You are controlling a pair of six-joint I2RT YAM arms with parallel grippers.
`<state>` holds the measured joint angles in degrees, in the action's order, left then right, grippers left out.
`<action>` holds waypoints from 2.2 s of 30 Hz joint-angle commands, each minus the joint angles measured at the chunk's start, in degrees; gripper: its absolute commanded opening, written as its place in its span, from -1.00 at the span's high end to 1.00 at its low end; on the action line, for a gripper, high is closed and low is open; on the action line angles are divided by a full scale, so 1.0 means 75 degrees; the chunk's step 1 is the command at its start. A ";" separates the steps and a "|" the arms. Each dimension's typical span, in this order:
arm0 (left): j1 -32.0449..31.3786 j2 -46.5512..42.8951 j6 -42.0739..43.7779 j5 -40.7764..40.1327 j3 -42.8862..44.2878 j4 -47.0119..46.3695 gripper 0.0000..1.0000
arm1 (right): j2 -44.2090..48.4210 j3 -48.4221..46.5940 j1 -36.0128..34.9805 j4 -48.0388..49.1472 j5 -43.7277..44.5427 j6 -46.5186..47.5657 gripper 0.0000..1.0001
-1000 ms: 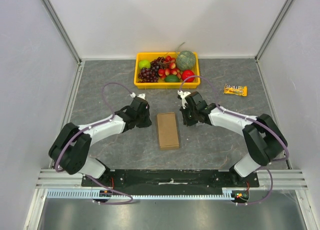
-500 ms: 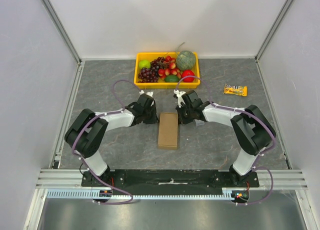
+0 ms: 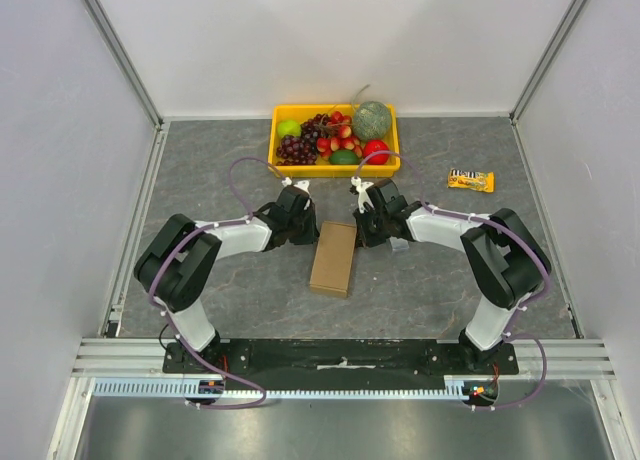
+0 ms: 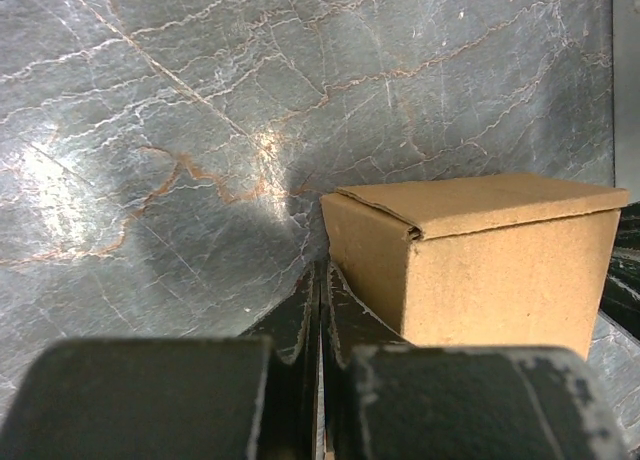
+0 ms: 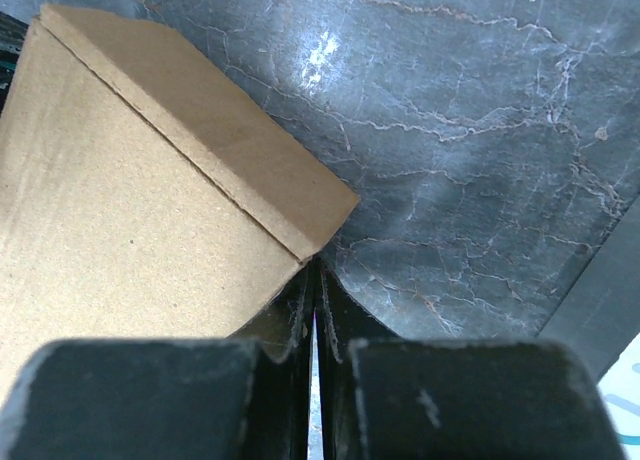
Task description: Fold the paper box
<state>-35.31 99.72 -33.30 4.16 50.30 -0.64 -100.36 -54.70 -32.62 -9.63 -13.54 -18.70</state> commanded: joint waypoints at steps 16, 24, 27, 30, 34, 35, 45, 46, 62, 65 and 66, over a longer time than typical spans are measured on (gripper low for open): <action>-0.0308 -0.1846 -0.0845 -0.0826 -0.2171 0.1305 0.96 | 0.2352 0.1877 -0.0185 -0.0263 0.0623 -0.0612 0.88; -0.1513 -0.2655 -0.1711 -0.0368 -0.3132 0.0625 0.96 | 0.3174 0.2488 -0.0993 -0.0263 0.0633 -0.1116 0.89; -0.1959 -0.2738 -0.2110 -0.0450 -0.3343 0.0567 0.96 | 0.3232 0.2617 -0.1275 -0.0251 0.0809 -0.1361 0.89; -0.2252 -0.2679 -0.2380 -0.0520 -0.3449 0.0520 0.96 | 0.3186 0.2734 -0.1509 -0.0205 0.0926 -0.1538 0.89; -0.2592 -0.2562 -0.2603 -0.0520 -0.3449 0.0485 0.96 | 0.3057 0.2804 -0.1779 -0.0216 0.0985 -0.1702 0.90; -0.2697 -0.2539 -0.2649 -0.0520 -0.3426 0.0473 0.96 | 0.3033 0.2816 -0.1837 -0.0239 0.0985 -0.1749 0.90; -0.3401 -0.1754 -0.2943 -0.0532 -0.3063 0.0274 0.96 | 0.2893 0.3039 -0.2224 0.0311 0.0681 -0.2288 0.90; -0.3436 -0.1695 -0.2966 -0.0532 -0.3039 0.0250 0.96 | 0.2893 0.3051 -0.2259 0.0334 0.0680 -0.2335 0.90; -0.3437 -0.3018 -0.3447 -0.1784 -0.3368 0.1584 0.72 | 0.3197 0.2688 -0.2272 -0.0509 0.1431 -0.1773 0.91; -0.3437 -0.3568 -0.3575 -0.2241 -0.3355 0.2193 0.32 | 0.3314 0.2641 -0.2272 -0.0451 0.1092 -0.1644 0.90; -0.3425 -0.3837 -0.3634 -0.2393 -0.3367 0.2404 0.25 | 0.3407 0.2629 -0.2272 -0.0474 0.1102 -0.1644 0.91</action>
<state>-60.95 74.89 -58.94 -5.52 26.92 2.57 -76.75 -33.08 -49.34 -13.41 -2.44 -32.29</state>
